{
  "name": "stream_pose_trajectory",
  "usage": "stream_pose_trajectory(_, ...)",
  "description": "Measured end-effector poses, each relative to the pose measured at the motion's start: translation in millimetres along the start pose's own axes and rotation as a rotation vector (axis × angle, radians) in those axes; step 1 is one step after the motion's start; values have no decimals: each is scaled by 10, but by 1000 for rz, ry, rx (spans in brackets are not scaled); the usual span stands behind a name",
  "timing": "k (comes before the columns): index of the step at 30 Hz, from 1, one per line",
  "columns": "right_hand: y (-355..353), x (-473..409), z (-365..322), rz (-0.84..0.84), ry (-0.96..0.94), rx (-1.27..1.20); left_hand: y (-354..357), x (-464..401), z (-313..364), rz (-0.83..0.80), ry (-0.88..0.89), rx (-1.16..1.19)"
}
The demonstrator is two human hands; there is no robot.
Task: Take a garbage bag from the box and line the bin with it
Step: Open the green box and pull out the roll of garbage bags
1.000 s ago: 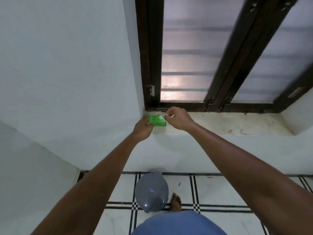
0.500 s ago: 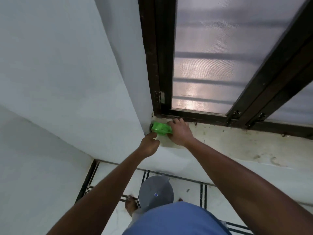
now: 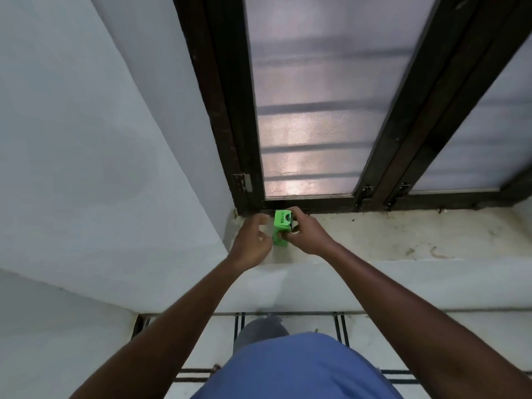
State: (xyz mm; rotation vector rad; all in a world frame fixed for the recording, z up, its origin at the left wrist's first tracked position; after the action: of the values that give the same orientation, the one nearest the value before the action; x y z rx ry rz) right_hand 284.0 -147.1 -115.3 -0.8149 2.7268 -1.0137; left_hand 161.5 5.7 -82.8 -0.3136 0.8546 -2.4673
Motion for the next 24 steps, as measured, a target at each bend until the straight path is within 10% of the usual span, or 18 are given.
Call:
stream_pose_trajectory(7,-64,32,-63,87,-16,100,1,-83,223,-90,449,-455)
stream_pose_trajectory(24,-96,278,-46,229,80,119,74,-359,480,267,71,-204)
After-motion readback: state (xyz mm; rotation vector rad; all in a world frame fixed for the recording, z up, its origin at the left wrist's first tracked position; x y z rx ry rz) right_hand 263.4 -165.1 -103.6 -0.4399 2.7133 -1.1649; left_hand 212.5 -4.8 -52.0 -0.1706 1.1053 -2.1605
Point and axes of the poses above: each hand's wrist, its own x-axis away from the middle knuckle, its own y-axis out of the palm, z = x × y, the point moved 2 cm from there along -x, towards the middle knuckle, and after that the axes turned 10 degrees about z, right-handed, at the moved point
